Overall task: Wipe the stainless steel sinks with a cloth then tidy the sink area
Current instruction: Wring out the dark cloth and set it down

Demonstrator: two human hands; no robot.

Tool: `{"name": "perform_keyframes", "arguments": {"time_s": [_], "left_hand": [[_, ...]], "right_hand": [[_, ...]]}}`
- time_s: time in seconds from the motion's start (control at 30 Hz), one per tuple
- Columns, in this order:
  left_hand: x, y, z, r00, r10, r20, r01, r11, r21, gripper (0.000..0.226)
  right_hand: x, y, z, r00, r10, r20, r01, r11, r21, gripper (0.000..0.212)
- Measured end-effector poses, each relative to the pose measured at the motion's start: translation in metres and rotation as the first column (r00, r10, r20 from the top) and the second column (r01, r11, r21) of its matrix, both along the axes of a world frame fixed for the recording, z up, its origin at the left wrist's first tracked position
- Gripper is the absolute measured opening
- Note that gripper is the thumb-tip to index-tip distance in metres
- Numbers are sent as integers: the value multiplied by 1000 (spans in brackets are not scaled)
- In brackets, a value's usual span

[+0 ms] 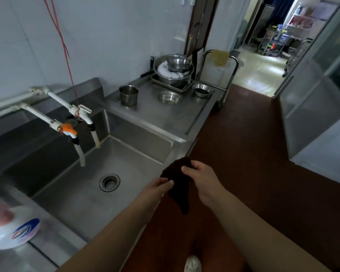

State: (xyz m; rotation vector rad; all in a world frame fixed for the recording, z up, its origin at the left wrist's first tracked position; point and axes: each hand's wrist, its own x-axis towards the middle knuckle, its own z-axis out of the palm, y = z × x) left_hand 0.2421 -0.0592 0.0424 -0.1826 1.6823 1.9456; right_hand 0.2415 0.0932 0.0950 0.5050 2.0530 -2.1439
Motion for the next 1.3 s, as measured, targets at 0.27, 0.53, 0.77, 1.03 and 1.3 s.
{"name": "perform_keyframes", "arguments": {"time_s": [0.27, 0.53, 0.77, 1.03, 1.3], "left_hand": [[-82, 36, -6, 969, 247, -29, -247, 969, -2, 9], [-150, 94, 0, 891, 436, 123, -437, 899, -22, 34], [-183, 95, 1, 767, 565, 302, -604, 796, 45, 37], [-236, 48, -4, 714, 573, 402, -671, 724, 160, 35], [-285, 2, -15, 519, 843, 141, -854, 518, 47, 14]], "right_hand": [[-106, 37, -13, 990, 139, -39, -138, 990, 26, 16], [-213, 78, -5, 920, 392, -30, -390, 919, 51, 16], [-275, 63, -15, 854, 520, -3, -520, 854, 18, 20], [-335, 13, -17, 758, 648, -78, -648, 761, 26, 20], [-390, -15, -22, 849, 527, 20, -528, 849, 34, 21]]}}
